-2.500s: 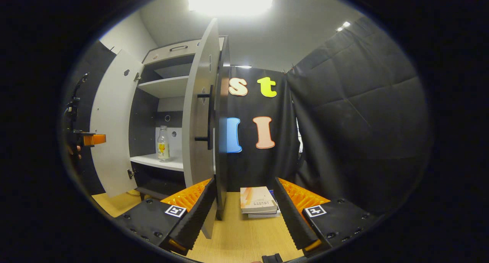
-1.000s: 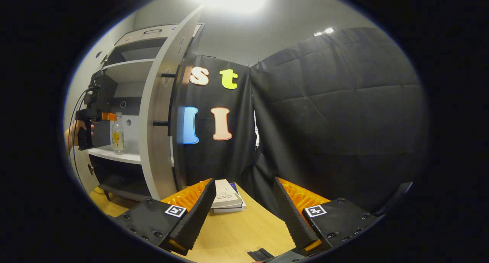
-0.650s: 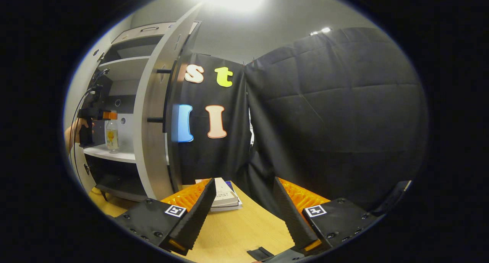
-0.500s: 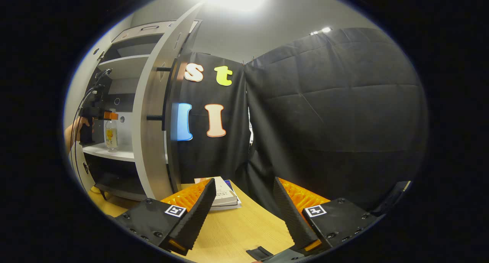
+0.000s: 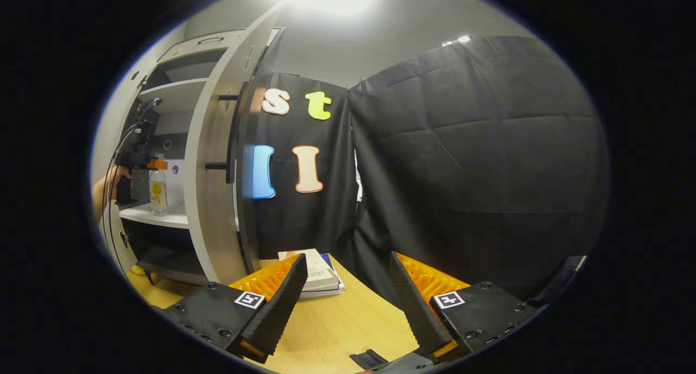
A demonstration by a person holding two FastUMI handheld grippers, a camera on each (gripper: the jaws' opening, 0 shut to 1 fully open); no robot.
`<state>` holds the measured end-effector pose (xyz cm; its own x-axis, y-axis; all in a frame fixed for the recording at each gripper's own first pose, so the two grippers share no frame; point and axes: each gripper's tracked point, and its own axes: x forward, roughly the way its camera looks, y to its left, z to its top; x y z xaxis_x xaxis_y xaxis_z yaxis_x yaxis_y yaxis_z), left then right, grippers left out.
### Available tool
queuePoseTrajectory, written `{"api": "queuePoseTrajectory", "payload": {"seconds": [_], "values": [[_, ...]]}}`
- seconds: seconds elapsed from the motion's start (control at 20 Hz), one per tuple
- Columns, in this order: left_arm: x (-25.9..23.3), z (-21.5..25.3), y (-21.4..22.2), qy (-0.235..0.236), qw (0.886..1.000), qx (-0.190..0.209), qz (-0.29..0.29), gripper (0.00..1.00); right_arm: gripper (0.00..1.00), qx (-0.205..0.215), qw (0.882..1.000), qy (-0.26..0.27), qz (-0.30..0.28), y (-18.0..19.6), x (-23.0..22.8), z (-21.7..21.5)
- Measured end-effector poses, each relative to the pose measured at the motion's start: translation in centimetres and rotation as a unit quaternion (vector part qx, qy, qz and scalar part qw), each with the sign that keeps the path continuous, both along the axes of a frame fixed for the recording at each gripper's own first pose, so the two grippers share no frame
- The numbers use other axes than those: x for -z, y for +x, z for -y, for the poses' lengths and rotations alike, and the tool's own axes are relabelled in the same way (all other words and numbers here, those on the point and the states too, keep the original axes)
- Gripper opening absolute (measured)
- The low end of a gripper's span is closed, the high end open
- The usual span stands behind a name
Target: Grasp the bottle in the cabinet with the left hand and place it on the coaster, then close the right door with the right hand and the left door with the left hand.
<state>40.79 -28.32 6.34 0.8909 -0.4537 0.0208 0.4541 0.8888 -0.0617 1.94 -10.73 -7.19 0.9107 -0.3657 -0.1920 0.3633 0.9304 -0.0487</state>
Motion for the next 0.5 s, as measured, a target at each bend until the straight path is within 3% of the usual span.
{"api": "queuePoseTrajectory", "payload": {"seconds": [0.3,0.45,0.5], "values": [[-2.3,-1.2,-4.8,-0.016,1.0,-0.002,0.021,0.41,0.96,-0.034,0.999,0.006,0.001,-0.5,-0.1,0.1],[-1.7,-2.1,-6.9,-0.02,1.0,-0.009,0.011,0.37,0.96,-0.054,0.999,0.007,0.0,-1.0,-0.2,0.1],[-1.4,-2.3,-7.8,-0.021,1.0,-0.01,0.007,0.41,0.96,-0.06,0.998,0.007,0.002,-1.2,-0.3,0.2]]}}
